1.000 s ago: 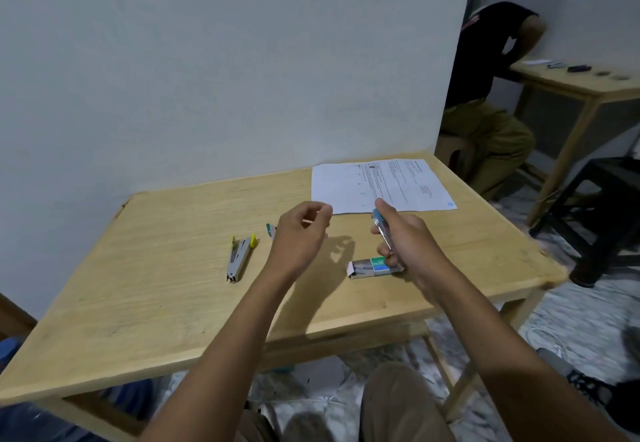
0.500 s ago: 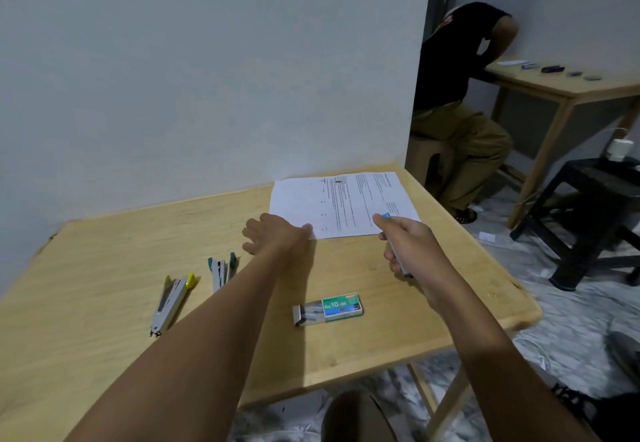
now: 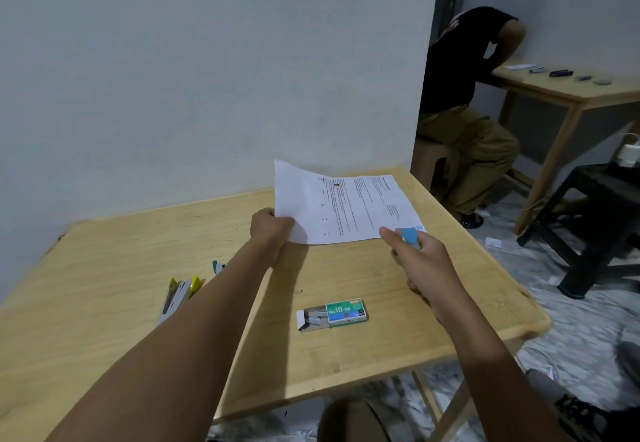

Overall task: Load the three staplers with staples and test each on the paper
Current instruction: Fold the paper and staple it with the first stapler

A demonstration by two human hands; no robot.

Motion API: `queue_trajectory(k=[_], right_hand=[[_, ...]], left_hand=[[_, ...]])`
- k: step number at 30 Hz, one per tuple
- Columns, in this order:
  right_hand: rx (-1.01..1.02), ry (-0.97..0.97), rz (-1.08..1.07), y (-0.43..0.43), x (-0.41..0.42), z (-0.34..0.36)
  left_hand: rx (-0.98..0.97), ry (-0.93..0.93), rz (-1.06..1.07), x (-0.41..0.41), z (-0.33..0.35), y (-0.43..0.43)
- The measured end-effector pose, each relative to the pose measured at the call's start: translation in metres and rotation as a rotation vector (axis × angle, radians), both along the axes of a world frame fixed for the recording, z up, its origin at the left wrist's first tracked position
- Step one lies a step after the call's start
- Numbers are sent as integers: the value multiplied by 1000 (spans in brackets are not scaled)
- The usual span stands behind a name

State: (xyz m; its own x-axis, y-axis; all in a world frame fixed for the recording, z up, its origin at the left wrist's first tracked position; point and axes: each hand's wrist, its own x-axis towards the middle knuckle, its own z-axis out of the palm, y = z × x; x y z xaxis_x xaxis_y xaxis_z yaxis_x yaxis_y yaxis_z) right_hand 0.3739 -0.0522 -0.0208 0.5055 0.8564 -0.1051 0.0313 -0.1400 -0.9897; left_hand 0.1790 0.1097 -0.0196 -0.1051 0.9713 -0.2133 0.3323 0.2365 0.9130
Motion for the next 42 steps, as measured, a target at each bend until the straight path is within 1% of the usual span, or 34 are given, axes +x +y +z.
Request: queue_trajectory(k=[3, 6, 9, 12, 14, 17, 19, 22, 24, 25, 27, 29, 30, 32, 33, 35, 37, 39, 40, 42], right_hand=[[7, -84, -36, -1, 1, 3], [-2, -181, -50, 1, 0, 5], [-64, -313, -63, 7, -4, 5], [-203, -452, -36, 14, -8, 3], [-249, -466, -13, 17, -12, 0], [-239, -414, 24, 23, -19, -3], [-257, -430, 53, 25, -24, -4], [-320, -534, 60, 24, -33, -4], [-339, -639, 38, 21, -38, -5], [-338, -686, 25, 20, -40, -7], [-330, -738, 9, 19, -44, -10], [-317, -734, 0, 19, -44, -11], [-313, -724, -6, 19, -43, -11], [-309, -676, -16, 22, -39, -13], [-301, -637, -20, 25, -35, -17], [-240, -502, -31, 27, -27, -20], [-165, -286, -55, 26, -21, -17], [-161, -104, -42, 22, -18, -10], [-157, -91, -20, 21, -17, -9], [-144, -167, 3, 22, -16, -15]], left_hand=[[139, -157, -31, -13, 23, -26], [283, -236, -35, -31, 46, -54], [423, -240, -9, -48, 66, -76], [481, -207, -12, -59, 76, -91], [485, -172, -3, -65, 76, -96], [509, -167, 9, -69, 70, -103], [543, -161, 5, -67, 64, -106], [597, -100, -59, -55, 54, -108], [595, 10, -172, -44, 45, -108], [564, 79, -257, -39, 40, -109], [436, 264, -453, -31, 27, -109], [298, 459, -588, -25, 14, -108], [238, 515, -602, -23, 10, -108], [151, 551, -545, -21, 2, -105], [141, 562, -501, -20, -1, -102], [165, 618, -430, -16, -7, -98], [189, 647, -363, -11, -13, -95], [199, 651, -299, -7, -18, -90], [198, 646, -273, -5, -18, -89], [178, 610, -229, -1, -16, -87]])
